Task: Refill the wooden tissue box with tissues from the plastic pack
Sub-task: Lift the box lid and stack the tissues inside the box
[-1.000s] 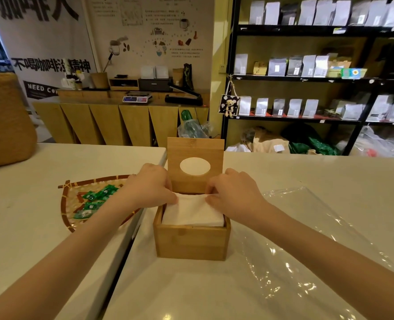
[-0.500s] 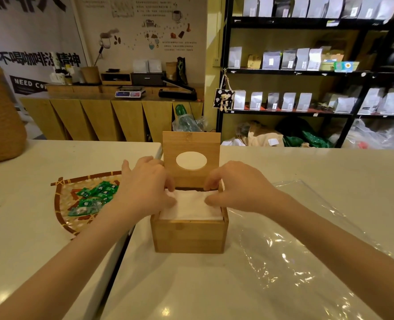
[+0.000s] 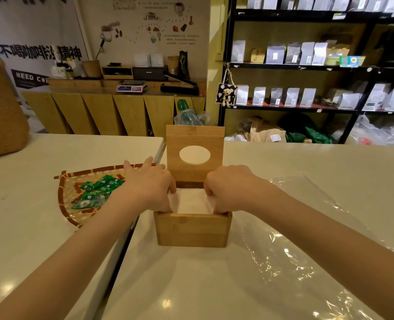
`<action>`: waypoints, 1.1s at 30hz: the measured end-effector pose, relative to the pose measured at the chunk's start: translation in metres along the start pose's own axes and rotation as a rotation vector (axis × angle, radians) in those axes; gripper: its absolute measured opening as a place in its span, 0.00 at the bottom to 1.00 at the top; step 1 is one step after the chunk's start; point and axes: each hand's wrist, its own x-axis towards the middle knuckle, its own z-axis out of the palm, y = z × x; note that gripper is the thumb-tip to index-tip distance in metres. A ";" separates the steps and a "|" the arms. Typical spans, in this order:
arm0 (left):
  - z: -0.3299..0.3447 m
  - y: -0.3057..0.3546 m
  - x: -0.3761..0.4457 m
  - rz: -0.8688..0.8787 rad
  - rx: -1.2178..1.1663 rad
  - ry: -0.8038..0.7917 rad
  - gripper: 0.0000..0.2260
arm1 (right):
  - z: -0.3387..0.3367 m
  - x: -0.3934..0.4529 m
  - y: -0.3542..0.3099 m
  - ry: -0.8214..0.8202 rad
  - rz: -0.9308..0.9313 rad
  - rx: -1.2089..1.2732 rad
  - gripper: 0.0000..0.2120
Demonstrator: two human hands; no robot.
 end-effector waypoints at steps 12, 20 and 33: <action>-0.001 0.003 0.002 -0.011 0.024 -0.042 0.15 | -0.012 -0.001 -0.010 -0.093 0.016 -0.087 0.09; 0.000 0.005 0.003 -0.035 -0.001 -0.029 0.14 | -0.005 -0.007 0.006 -0.075 0.024 0.085 0.11; -0.001 0.002 0.004 -0.052 -0.076 0.001 0.13 | -0.010 -0.012 0.010 -0.091 -0.006 0.170 0.11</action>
